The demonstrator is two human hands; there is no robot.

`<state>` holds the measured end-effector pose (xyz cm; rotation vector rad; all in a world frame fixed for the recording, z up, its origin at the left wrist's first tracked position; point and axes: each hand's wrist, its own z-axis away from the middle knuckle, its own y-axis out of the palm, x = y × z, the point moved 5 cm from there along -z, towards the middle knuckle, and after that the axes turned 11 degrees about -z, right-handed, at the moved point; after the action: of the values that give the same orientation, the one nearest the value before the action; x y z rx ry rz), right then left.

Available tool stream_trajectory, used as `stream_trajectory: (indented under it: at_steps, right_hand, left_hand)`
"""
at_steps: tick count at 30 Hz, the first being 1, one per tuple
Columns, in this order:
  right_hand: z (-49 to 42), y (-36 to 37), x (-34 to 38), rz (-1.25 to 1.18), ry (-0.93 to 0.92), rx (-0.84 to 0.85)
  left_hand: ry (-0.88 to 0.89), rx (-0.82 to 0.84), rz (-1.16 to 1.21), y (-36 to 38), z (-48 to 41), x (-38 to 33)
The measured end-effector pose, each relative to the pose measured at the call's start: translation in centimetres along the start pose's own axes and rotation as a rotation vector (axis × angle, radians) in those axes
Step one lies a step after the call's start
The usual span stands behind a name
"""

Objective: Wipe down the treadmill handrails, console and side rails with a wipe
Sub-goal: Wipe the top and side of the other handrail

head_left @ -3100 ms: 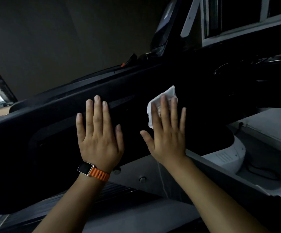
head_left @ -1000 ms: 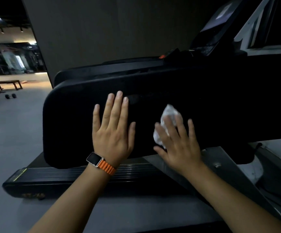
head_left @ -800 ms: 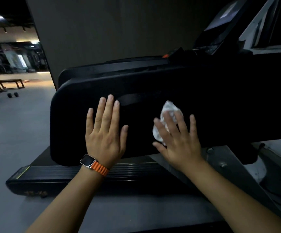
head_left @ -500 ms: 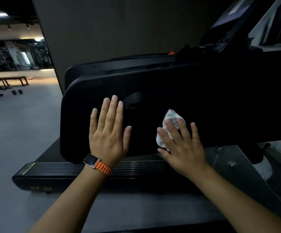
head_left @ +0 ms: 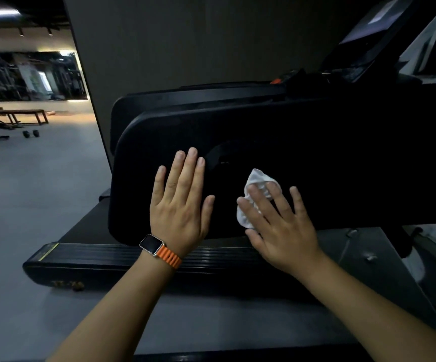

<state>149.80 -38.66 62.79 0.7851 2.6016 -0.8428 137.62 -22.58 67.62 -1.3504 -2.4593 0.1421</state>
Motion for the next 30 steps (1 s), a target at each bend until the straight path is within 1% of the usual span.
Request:
stream_trajectory:
  at_steps: [5,8,11,14,16,17,19,21,22,23,24,28,29,30]
  right_hand:
    - [-1.4,-2.5,-1.9,-0.126,-0.098,-0.175]
    - [-2.9,-4.4,-3.0,-0.216,-0.072,-0.301]
    - [-5.3,-6.2,-4.0,-0.304,0.048,-0.400]
    - [-7.6,-7.5,-6.1,-0.342,0.249,-0.560]
    - [-8.7,-7.5,-6.2,-0.373,0.348,-0.618]
    - [-9.2,-7.3,-5.6,-0.371,0.344,-0.608]
    - [-9.9,-6.7,-3.4,-0.339,0.252,-0.521]
    - [-9.5,-5.5,-1.2,-0.265,0.150,-0.364]
    - [-8.9,-4.8,-0.5,-0.210,0.138,-0.275]
    - [-8.2,-4.2,-0.4,-0.156,0.154,-0.198]
    - [-7.6,-3.9,-0.7,-0.118,0.188,-0.155]
    - [-8.1,-4.9,-3.7,-0.142,0.444,-0.194]
    - [-8.9,-5.0,-3.5,-0.162,0.481,-0.199]
    - [-9.7,-4.9,-2.7,-0.181,0.474,-0.186]
  left_hand:
    - [0.005,0.004,0.001,0.0,0.1,0.0]
    - [0.005,0.001,-0.008,0.2,0.1,0.0]
    - [-0.002,-0.005,-0.019,0.3,0.1,-0.1]
    - [-0.002,0.001,-0.021,0.3,0.1,-0.1]
    - [-0.004,0.003,-0.020,0.3,0.0,0.0]
    - [-0.005,0.003,-0.018,0.3,0.0,0.0]
    - [-0.005,0.005,-0.010,0.2,0.0,0.0]
    - [-0.002,0.009,0.003,0.0,0.0,0.0]
    - [0.000,0.014,0.010,-0.1,0.0,0.0]
    - [0.003,0.019,0.015,-0.2,0.0,0.1]
    - [0.008,0.027,0.017,-0.2,-0.1,0.2]
    - [0.012,0.044,0.019,-0.4,-0.1,0.4]
    - [0.011,0.046,0.021,-0.4,-0.1,0.4]
    - [0.011,0.048,0.021,-0.4,-0.1,0.4]
